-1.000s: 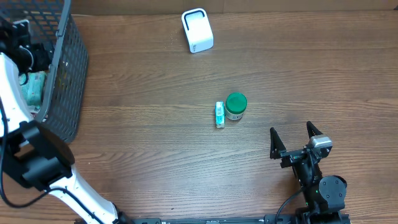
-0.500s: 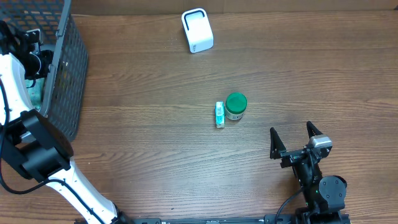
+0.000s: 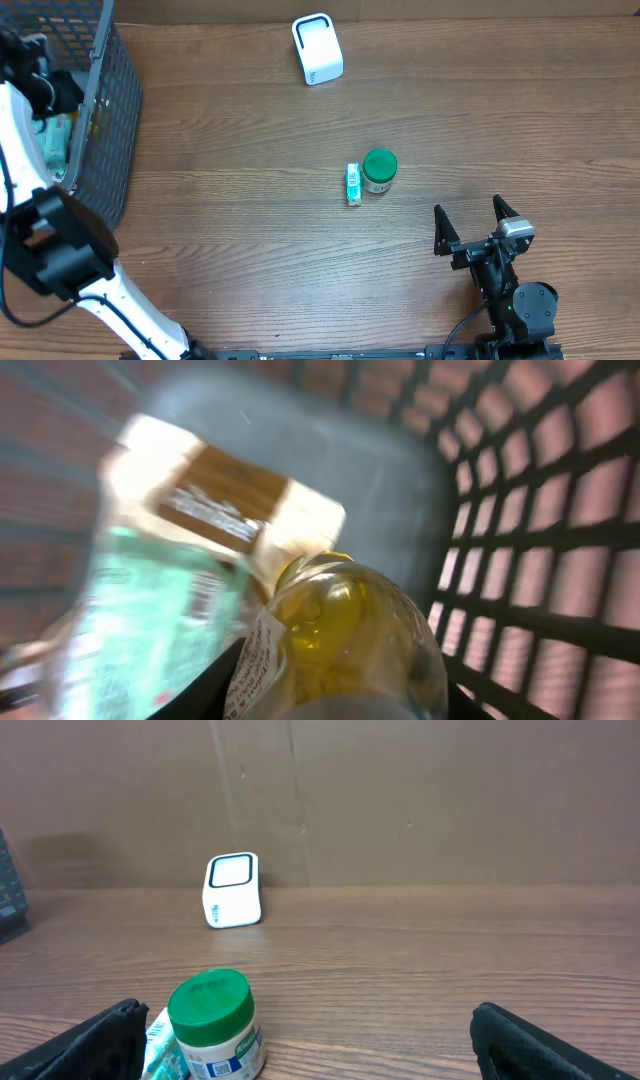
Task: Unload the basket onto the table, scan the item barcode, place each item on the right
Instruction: 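Grasp the yellow oil bottle in the basket and lift it out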
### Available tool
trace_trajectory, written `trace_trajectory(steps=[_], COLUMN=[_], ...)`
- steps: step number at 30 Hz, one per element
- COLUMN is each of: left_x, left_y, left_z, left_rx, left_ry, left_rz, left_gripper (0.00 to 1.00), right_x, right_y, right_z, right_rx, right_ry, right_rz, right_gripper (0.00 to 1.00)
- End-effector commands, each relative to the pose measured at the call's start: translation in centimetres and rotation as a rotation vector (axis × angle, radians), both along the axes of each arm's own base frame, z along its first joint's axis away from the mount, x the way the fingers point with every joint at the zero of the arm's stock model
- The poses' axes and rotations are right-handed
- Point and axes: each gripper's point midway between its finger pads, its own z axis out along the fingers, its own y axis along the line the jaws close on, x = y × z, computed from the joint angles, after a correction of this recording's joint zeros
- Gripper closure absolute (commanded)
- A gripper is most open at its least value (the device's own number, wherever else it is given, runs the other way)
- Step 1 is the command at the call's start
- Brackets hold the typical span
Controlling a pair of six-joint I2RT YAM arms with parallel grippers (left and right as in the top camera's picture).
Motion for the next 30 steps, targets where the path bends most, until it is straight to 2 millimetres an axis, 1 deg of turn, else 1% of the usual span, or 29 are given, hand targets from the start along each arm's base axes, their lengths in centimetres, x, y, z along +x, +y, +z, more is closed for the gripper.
trace_trajectory(steps=[1, 3, 5, 9, 13, 15, 17, 20, 22, 24, 26, 30], left_x=[-1.7, -2.9, -4.1, -6.6, -8.8, -9.7, -10.4, -10.9, -11.2, -11.3, -11.4, -11.1], left_y=[0.2, -0.5, -1.6, -4.3, -8.1, -10.5, -12.8, -16.0, -18.4, -20.4, -22.3, -25.1], left_z=[15.2, 18.8, 21.7, 26.2, 29.6, 30.7, 31.3, 31.2, 30.0, 28.3, 26.1, 21.8], left_rx=[0.133, 0.130, 0.117, 0.087, 0.079, 0.072, 0.058, 0.029, -0.003, -0.025, -0.053, -0.072], left_ry=[-0.299, -0.380, -0.449, -0.550, -0.616, -0.637, -0.645, -0.627, -0.572, -0.501, -0.412, -0.254], left_rz=[0.121, 0.162, 0.191, 0.213, 0.168, 0.125, 0.077, 0.005, -0.052, -0.103, -0.148, -0.240], left_gripper=[0.65, 0.66, 0.66, 0.67, 0.69, 0.69, 0.69, 0.69, 0.68, 0.68, 0.68, 0.68], right_x=[0.0, 0.0, 0.0, 0.0, 0.0, 0.0, 0.0, 0.0, 0.0, 0.0, 0.0, 0.0], right_y=[-0.1, -0.1, -0.1, -0.1, -0.1, -0.1, -0.1, -0.1, -0.1, -0.1, -0.1, -0.1], right_z=[-0.3, -0.3, -0.3, -0.3, -0.3, -0.3, -0.3, -0.3, -0.3, -0.3, -0.3, -0.3], right_rx=[-0.001, -0.001, -0.001, -0.001, -0.001, -0.001, -0.001, -0.001, -0.001, -0.001, -0.001, -0.001], right_ry=[-0.001, -0.001, -0.001, -0.001, -0.001, -0.001, -0.001, -0.001, -0.001, -0.001, -0.001, -0.001], right_rz=[-0.009, -0.009, -0.009, -0.009, -0.009, -0.009, -0.009, -0.009, -0.009, -0.009, -0.009, -0.009], right_gripper=[0.00, 0.00, 0.00, 0.00, 0.00, 0.00, 0.00, 0.00, 0.00, 0.00, 0.00, 0.00])
